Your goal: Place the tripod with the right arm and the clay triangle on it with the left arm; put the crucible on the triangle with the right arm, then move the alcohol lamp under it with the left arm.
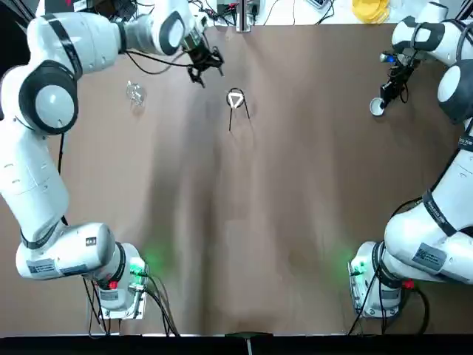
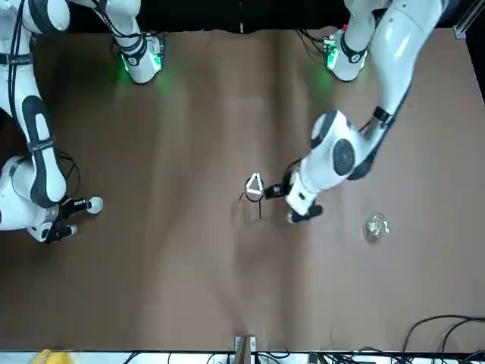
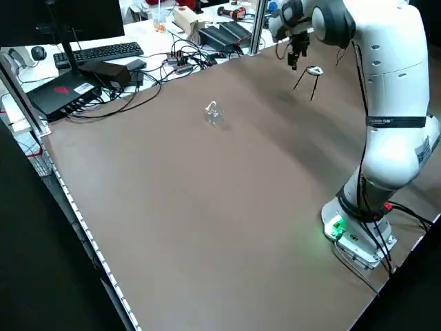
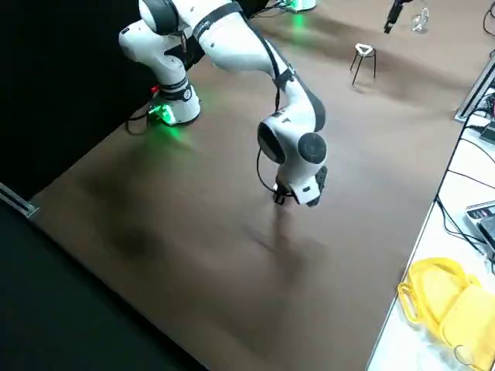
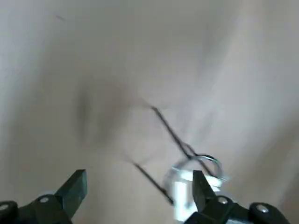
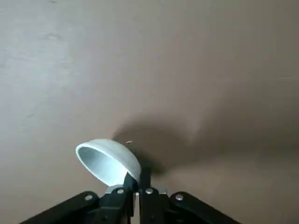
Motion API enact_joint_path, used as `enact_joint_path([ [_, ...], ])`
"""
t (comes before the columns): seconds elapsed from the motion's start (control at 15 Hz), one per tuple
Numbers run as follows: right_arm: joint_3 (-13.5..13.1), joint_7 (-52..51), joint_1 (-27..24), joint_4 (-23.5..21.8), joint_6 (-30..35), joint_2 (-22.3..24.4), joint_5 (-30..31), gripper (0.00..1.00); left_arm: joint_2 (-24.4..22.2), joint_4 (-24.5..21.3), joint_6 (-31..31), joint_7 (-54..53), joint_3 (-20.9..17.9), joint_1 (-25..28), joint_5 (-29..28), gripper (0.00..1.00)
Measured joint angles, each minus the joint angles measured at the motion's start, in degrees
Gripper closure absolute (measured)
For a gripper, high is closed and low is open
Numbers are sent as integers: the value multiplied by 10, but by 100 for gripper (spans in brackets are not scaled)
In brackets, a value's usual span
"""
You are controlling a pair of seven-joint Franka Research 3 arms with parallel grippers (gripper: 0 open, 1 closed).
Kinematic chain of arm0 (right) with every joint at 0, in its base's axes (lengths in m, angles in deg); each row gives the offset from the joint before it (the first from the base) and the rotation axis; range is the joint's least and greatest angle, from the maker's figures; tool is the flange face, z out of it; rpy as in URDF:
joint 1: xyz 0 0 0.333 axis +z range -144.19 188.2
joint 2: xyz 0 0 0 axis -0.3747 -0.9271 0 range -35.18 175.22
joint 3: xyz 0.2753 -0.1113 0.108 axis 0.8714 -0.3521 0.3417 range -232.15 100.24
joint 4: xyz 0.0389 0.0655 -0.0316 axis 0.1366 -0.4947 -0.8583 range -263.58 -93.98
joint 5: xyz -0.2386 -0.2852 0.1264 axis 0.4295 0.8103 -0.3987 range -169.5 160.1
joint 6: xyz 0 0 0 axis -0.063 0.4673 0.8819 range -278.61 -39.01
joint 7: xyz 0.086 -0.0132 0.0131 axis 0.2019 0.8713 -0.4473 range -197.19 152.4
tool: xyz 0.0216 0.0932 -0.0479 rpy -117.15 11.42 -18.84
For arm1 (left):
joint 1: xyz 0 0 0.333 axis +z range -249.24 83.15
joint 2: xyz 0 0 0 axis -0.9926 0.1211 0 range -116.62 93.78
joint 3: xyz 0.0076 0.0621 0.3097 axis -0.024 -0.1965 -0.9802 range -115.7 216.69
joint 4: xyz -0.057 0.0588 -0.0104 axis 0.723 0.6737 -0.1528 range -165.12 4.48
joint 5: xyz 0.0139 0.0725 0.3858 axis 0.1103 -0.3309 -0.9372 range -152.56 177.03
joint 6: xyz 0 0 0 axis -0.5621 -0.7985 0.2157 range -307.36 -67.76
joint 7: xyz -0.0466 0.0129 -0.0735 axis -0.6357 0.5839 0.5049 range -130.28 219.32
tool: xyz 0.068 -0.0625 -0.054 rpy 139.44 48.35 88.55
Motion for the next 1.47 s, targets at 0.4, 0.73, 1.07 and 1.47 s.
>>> enact_joint_path([
  [0.4,4,58,41,28,118,31,-66,94,-11,19,147,-171,1,97,-37,0],
  [0.73,10,267,147,30,206,84,-155,94,-25,46,245,-345,38,190,-37,0],
  [1.07,12,524,298,42,182,99,-258,94,-28,47,252,-500,52,276,-37,0],
  [1.47,11,690,443,52,5,89,-356,94,-28,50,253,-662,51,341,-38,0],
])
